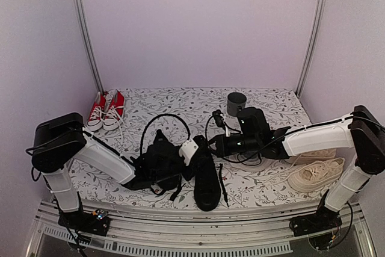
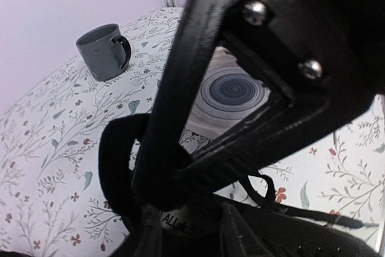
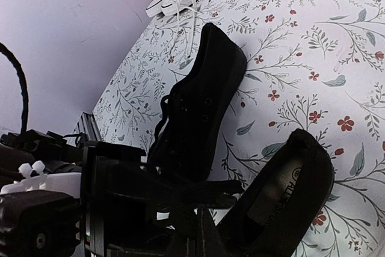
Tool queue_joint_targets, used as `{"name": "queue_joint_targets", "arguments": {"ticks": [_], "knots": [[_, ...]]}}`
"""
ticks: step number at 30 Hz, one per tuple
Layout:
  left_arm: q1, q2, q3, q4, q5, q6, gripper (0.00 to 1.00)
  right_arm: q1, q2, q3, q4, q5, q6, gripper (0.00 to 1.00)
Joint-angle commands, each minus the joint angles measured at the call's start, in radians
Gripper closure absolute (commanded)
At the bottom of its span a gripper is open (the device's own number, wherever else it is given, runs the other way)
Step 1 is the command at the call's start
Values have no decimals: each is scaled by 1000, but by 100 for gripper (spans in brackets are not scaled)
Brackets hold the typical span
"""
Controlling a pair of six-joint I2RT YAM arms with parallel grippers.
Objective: Tie the shoes
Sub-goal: Pass from the right arm to the left
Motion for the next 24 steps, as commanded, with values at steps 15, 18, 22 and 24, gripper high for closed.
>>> {"name": "queue_joint_targets", "arguments": {"ticks": [15, 18, 22, 24], "knots": [[-45, -75, -46, 68, -28, 0, 72, -3, -23, -35, 62, 11, 33, 99], [-56, -97, -74, 108, -78, 20, 57, -3, -25, -39, 62, 8, 32, 99], [-55, -97, -56, 86, -66, 29, 38, -4, -21, -34, 61, 2, 29, 99], [-44, -88, -60, 95, -43, 8, 32, -5, -18, -27, 61, -3, 25, 99]]}}
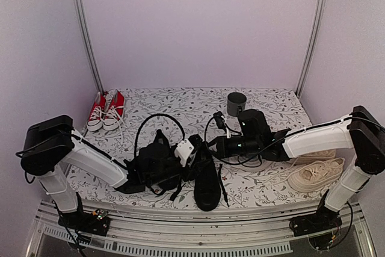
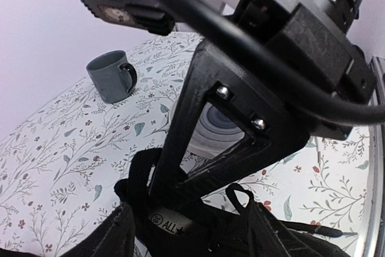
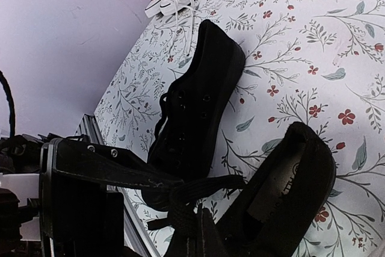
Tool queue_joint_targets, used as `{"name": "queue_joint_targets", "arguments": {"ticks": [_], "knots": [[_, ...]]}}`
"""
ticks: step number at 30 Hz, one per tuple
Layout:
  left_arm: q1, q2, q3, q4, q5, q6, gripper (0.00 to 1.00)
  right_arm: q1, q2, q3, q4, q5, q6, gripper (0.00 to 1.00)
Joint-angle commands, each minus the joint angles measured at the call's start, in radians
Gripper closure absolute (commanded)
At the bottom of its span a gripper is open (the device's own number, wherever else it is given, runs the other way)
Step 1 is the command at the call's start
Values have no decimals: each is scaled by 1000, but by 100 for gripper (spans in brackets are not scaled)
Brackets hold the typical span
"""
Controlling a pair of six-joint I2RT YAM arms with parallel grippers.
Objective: Tie the shoes
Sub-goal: Pass from the right arm to the left
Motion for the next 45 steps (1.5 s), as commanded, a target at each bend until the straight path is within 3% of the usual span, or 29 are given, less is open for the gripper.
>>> {"name": "queue_joint_targets", "arguments": {"ticks": [1, 6, 17, 27, 30, 34, 36, 40, 45], "knots": [[12, 4, -2, 28, 18, -28, 31, -4, -16, 3, 26, -5, -3, 99], [52, 73, 31, 33, 20, -50, 32, -4, -11, 8, 28, -11, -1, 99], [59, 133, 77, 24, 78, -18, 57, -3, -17, 0, 26, -5, -3, 99], [64, 144, 69, 59, 99, -42, 100, -3, -14, 3, 23, -29, -7, 99], [68, 149, 60, 78, 112, -53, 100, -4, -23, 6, -11, -21, -8, 93], [76, 148, 47, 100, 117, -74, 100, -4, -72, 25, -163, 36, -32, 74], [79, 145, 36, 116, 125, -81, 100, -4, -112, 28, -270, 84, -37, 69], [84, 147, 21, 138, 142, -99, 100, 14, -178, 12, -505, 221, -8, 66], [87, 147, 18, 142, 148, -107, 100, 147, -128, 13, -712, 344, 70, 66]]}}
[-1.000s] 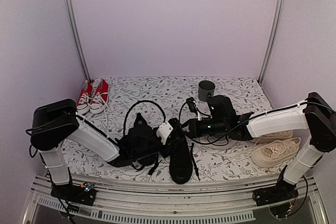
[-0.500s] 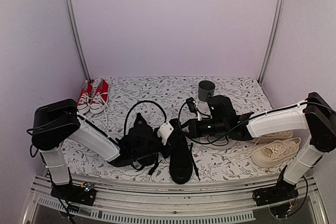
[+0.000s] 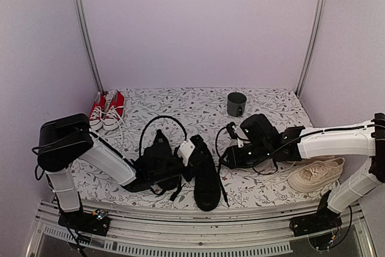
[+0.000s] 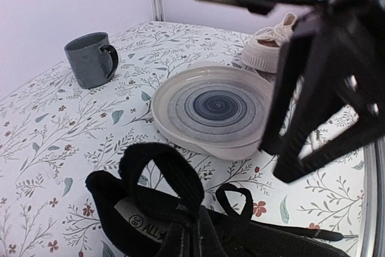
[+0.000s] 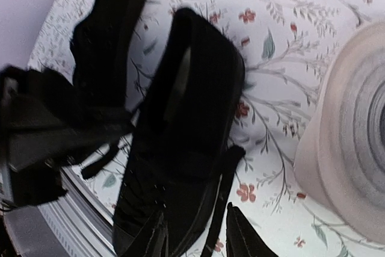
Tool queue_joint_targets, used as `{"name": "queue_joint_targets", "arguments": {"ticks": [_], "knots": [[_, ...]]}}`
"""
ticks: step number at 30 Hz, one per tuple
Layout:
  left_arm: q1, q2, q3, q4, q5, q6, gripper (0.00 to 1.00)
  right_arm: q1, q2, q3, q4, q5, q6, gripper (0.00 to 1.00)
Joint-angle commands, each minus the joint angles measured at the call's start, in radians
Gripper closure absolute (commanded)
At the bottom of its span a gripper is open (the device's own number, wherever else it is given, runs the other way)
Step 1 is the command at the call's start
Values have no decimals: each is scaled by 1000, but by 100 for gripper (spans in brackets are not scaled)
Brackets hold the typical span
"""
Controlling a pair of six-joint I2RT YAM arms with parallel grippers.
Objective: Tie the shoes
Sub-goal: Pass from the right arm to the left, then pick up the half-tied shoelace from the center of the board.
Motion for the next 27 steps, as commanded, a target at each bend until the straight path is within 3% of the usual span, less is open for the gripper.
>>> {"name": "queue_joint_targets", "arguments": {"ticks": [1, 8, 19, 22, 25, 27], "knots": [[18, 12, -9, 48, 13, -19, 100, 124, 65, 18, -273, 121, 76, 66], [24, 14, -11, 46, 25, -22, 100, 240, 209, 107, -411, 145, 97, 66], [29, 18, -7, 45, 29, -29, 100, 255, 313, 140, -434, 229, 78, 72], [30, 16, -8, 44, 32, -29, 100, 255, 342, 152, -474, 268, 88, 80], [29, 14, -9, 45, 29, -29, 100, 253, 329, 136, -492, 281, 101, 97], [29, 15, -12, 48, 31, -29, 100, 247, 302, 114, -481, 279, 112, 99]]}}
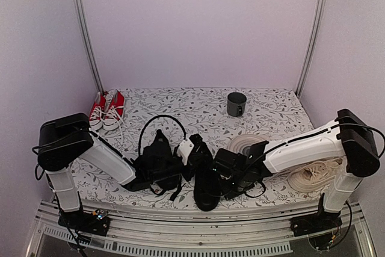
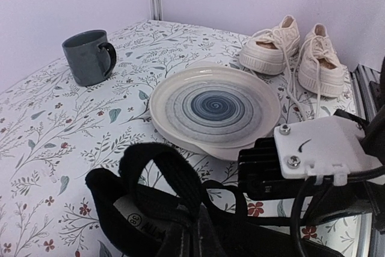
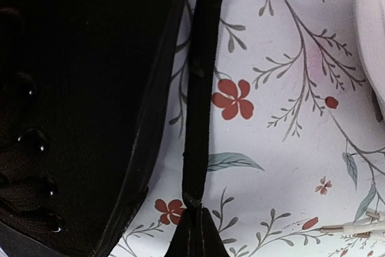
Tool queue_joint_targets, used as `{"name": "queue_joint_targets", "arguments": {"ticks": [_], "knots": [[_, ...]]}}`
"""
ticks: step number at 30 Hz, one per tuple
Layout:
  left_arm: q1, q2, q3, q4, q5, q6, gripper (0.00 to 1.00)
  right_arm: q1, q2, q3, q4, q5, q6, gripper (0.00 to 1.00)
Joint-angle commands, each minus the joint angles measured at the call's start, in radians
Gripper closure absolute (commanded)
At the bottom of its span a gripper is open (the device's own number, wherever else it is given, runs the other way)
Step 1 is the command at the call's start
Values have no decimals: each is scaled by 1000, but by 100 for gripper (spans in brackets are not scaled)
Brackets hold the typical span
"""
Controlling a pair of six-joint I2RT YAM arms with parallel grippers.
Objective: Tie the shoes
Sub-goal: Pick up the half-tied shoelace from the center of the board.
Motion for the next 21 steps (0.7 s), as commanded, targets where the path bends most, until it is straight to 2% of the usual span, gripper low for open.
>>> {"name": "queue_joint_targets", "arguments": {"ticks": [1, 8, 15, 18, 21], "knots": [[17, 15, -11, 46, 3, -5, 100, -7, -13, -59, -41, 27, 29, 99], [18, 14, -10, 47, -1, -7, 100, -102, -198, -141, 72, 4, 28, 99], [21, 11, -18, 56, -6, -11, 100, -246, -366, -158, 193, -118, -68, 99], [20, 13, -25, 69, -8, -12, 100, -320, -364, -117, 316, -204, -142, 99], [20, 15, -22, 68, -13, -12, 100, -344, -275, 6, 405, -275, -228, 99]]}}
